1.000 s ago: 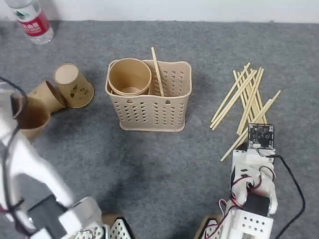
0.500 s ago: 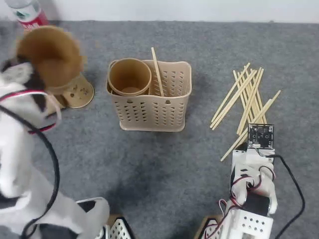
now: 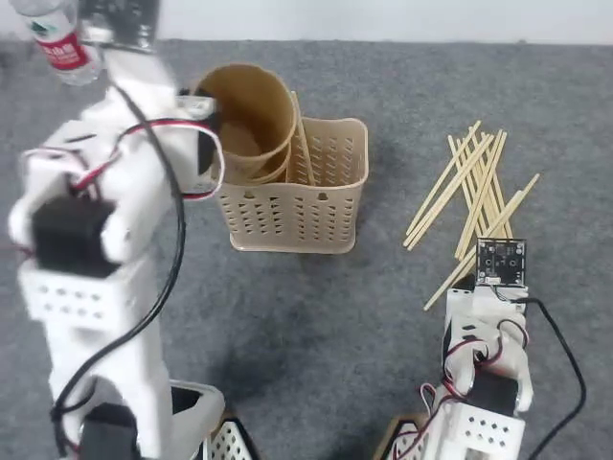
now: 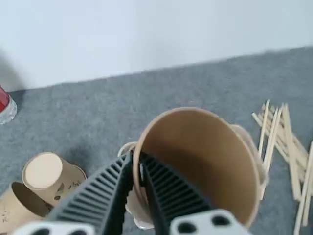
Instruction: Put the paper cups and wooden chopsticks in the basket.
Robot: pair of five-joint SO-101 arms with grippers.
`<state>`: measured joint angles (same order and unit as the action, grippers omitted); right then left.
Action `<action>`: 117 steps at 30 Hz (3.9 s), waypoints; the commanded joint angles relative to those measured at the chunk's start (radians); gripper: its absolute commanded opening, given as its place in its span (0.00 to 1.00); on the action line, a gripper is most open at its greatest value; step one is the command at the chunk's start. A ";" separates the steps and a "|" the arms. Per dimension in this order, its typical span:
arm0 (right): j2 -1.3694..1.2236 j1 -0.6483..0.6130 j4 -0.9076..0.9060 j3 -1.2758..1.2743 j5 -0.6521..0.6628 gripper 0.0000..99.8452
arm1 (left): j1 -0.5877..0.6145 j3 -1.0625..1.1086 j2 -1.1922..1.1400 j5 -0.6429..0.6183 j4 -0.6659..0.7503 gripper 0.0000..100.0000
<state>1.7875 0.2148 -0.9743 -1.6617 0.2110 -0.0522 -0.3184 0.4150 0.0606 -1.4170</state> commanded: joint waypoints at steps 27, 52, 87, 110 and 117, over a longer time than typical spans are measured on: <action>0.013 0.005 0.001 0.003 0.015 0.19 | 0.077 0.360 0.021 -0.008 0.249 0.18; 0.013 0.005 0.021 -0.012 0.017 0.19 | 0.600 0.469 0.011 0.388 0.446 0.25; 0.013 0.005 0.018 -0.014 0.017 0.19 | 0.643 0.228 -0.632 0.430 0.511 0.25; 0.013 0.005 0.019 -0.014 0.017 0.19 | 0.885 0.229 -0.753 0.729 0.571 0.22; 0.013 0.005 0.018 -0.014 0.017 0.19 | 0.957 0.228 -0.752 0.827 0.572 0.21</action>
<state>1.7875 0.2148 -0.9743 -1.6617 0.2110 0.8730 -0.0468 -0.3506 0.8309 -0.8569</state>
